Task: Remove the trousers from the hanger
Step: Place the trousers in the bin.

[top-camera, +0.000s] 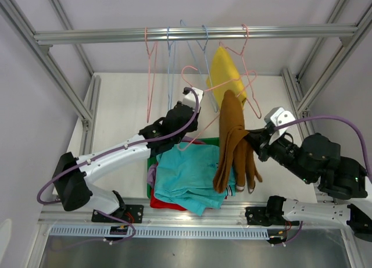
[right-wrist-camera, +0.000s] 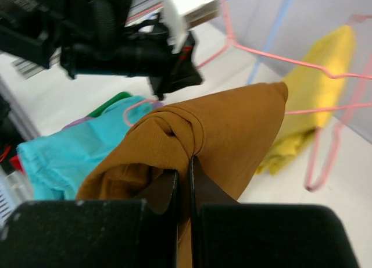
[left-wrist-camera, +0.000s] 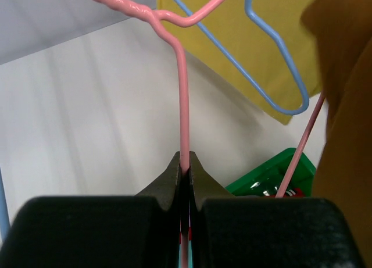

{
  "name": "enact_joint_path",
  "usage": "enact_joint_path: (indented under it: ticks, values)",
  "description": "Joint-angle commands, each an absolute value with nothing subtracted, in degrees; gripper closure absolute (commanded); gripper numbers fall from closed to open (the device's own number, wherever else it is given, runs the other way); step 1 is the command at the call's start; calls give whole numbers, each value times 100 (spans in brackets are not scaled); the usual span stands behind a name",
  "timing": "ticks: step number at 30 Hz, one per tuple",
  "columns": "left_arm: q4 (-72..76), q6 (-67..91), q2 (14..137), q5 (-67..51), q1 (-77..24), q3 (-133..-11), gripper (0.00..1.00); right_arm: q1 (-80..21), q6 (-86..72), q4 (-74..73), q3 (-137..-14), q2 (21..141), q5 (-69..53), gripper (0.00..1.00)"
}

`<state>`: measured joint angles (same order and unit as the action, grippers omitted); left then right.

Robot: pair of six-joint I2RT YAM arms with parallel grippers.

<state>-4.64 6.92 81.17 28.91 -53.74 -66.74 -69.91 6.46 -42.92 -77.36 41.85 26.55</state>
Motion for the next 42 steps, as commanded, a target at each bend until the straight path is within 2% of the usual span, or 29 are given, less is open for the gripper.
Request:
enact_joint_path:
  ticks: [1, 11, 19, 21, 22, 23, 25, 26, 29, 34, 37, 41, 42]
  values:
    - [-387, 615, 7840, 3059, -5300, -6891, 99, -7005, 501, -3428, -7797, 4464, 1855, 100]
    - [-580, 694, 7576, 3103, -5019, -7031, 99, -7005, 62, -2471, -6734, 5273, 599, 100]
    - [-685, 826, 7251, 2971, -4729, -7093, 99, -7128, -255, -1741, -6135, 6002, 150, 100]
    - [-738, 852, 7225, 2962, -4720, -7128, 99, -7163, -325, -1600, -6065, 6160, 132, 90]
    - [-747, 853, 7216, 2953, -4711, -7137, 99, -7172, -334, -1565, -6064, 6309, 88, 76]
    - [-773, 861, 7190, 2953, -4711, -7154, 99, -7215, -369, -1504, -6073, 6389, 70, 57]
    - [-765, 870, 7154, 2918, -4702, -7154, 100, -7277, -404, -1459, -6108, 6529, 70, 41]
    - [-765, 870, 7137, 2909, -4702, -7146, 99, -7356, -439, -1442, -6126, 6556, 70, 23]
    - [-791, 914, 7093, 2892, -4702, -7154, 100, -7584, -510, -1537, -6336, 6548, -79, 14]
    - [-835, 967, 7093, 2839, -4711, -7172, 99, -7805, -597, -1609, -6513, 6285, -96, 11]
    - [-870, 976, 7137, 2848, -4702, -7189, 99, -7805, -633, -1451, -6469, 6021, -220, 1]
    - [-888, 958, 7146, 2865, -4702, -7207, 99, -7796, -554, -1450, -6443, 5836, 0, 1]
    - [-888, 949, 7137, 2891, -4702, -7207, 99, -7796, -536, -1415, -6390, 5749, 392, 1]
